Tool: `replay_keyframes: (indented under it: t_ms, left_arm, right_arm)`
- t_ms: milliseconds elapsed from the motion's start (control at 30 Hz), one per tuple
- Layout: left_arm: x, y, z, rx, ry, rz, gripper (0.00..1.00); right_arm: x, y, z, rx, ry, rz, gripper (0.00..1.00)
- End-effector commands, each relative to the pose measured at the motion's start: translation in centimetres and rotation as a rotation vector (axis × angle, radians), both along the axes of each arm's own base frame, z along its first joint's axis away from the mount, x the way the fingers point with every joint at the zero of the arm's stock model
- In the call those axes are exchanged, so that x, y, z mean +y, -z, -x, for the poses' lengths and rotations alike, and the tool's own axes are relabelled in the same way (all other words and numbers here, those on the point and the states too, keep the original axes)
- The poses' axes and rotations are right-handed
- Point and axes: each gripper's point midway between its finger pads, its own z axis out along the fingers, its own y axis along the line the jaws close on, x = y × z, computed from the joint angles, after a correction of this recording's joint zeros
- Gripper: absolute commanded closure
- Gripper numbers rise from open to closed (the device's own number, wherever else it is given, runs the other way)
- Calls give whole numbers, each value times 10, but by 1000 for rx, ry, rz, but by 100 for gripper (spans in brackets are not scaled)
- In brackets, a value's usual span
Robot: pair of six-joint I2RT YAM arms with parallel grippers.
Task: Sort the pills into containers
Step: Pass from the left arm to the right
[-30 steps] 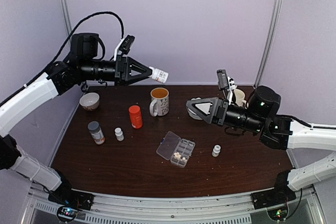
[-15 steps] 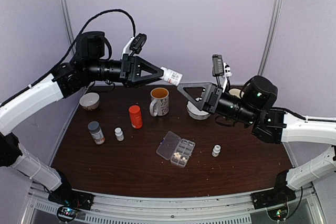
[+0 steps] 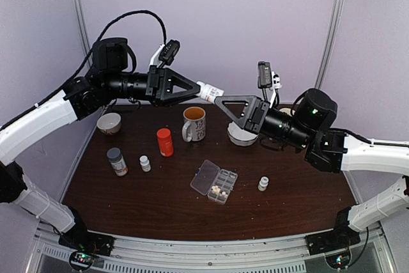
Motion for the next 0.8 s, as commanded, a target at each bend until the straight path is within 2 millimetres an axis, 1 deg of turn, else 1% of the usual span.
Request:
replay_keyframes:
  t_ms: [0,67,167,333,467,567,700,767]
  left_arm:
    - [-1,-11,7,-35,31,42,80]
    - [-1,-10,7,-32,31,39,80]
    - [-1,-9,7,-30,30,38,80]
    - [-1,-7,7,-27,28,34,80]
    - [-1,-6,8,-25,31,33,80]
    - [-1,-5,8,-19,34,31,80]
    - [-1,-3,9,-10,39,21,80]
    - [0,-1,9,-8,37,10,80]
  right_arm:
    - [2,-13,1,-20,-7,-27,67]
    - [3,-14,1,-23,-8,-31,66]
    - [4,-17,3,-31,-20,-39,56]
    - [5,-18,3,-31,-23,-40,55]
    - [6,-16,3,-29,-26,-33,60]
    - [7,-15,3,-33,-25,-27,62]
    - [7,-11,1,-48,-13,-5,69]
    - [8,-10,1,-61,-7,8,71]
